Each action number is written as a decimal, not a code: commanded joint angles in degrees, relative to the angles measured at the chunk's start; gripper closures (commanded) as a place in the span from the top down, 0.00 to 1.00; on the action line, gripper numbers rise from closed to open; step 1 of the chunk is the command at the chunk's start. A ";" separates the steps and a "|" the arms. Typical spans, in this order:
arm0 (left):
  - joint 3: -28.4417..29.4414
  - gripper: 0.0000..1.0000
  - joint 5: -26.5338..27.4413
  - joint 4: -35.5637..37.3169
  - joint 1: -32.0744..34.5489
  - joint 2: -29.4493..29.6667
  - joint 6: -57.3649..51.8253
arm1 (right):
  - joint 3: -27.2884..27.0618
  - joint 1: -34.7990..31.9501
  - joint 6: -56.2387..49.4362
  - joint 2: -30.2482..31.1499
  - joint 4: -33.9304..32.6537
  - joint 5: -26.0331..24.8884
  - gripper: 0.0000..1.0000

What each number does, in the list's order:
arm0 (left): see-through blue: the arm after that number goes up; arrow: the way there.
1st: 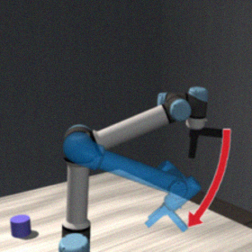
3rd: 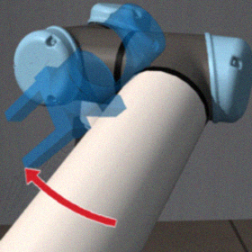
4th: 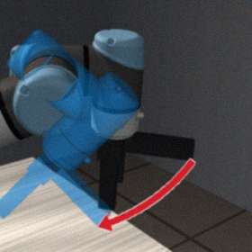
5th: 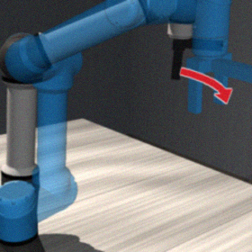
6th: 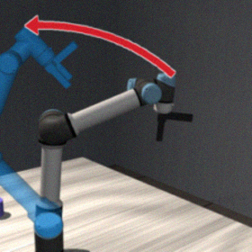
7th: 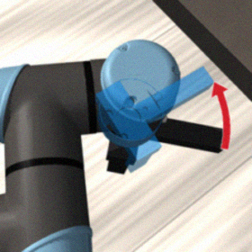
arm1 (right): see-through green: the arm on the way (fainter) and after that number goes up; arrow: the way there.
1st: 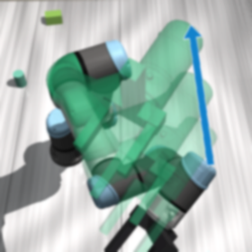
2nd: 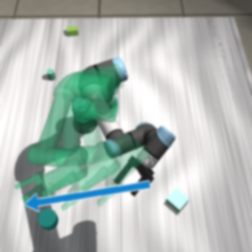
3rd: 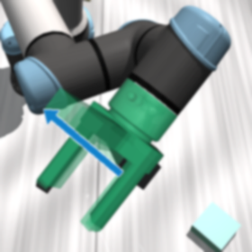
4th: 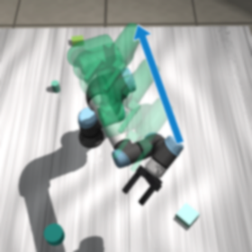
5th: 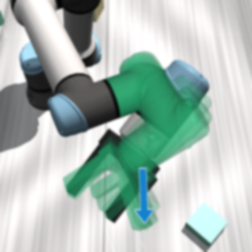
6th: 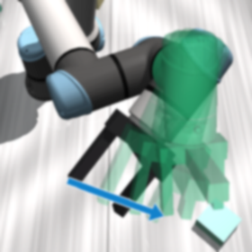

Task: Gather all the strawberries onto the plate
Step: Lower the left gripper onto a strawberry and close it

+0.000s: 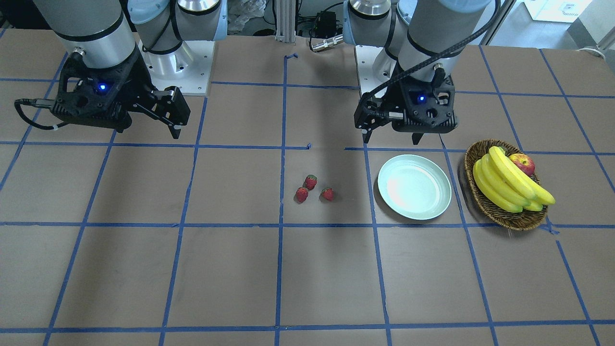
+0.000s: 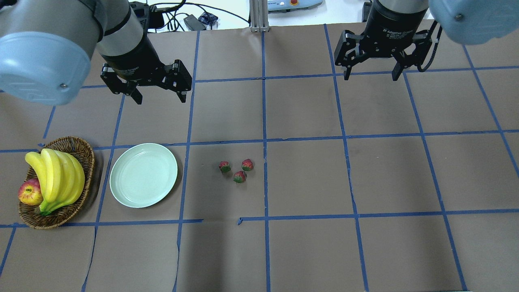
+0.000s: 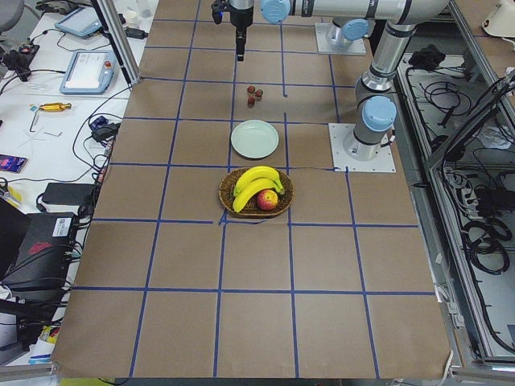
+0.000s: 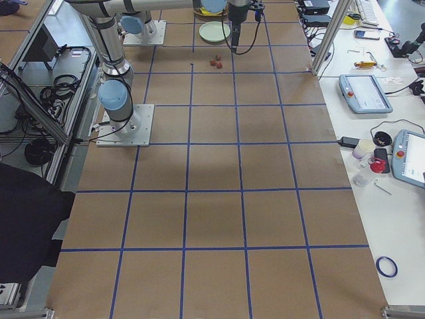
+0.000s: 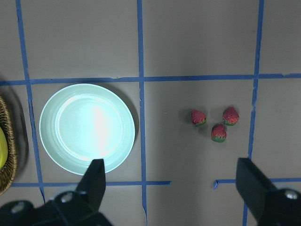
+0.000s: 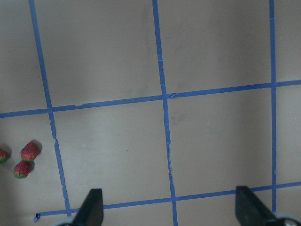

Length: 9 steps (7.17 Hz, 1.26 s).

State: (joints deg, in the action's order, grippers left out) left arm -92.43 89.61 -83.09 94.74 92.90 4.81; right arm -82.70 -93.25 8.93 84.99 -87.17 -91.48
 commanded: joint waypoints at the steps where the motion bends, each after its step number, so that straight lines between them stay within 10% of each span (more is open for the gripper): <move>1: -8.86 1.00 -0.93 10.70 1.49 2.97 3.69 | -0.18 0.00 0.03 0.00 -0.02 -0.01 1.00; 9: -15.83 0.86 0.39 26.40 8.88 20.81 27.62 | -0.62 0.00 -0.06 0.00 -0.02 -0.10 1.00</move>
State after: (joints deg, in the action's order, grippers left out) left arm -107.21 90.00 -57.34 102.97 111.79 31.28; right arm -83.28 -93.25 8.90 84.99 -87.19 -91.51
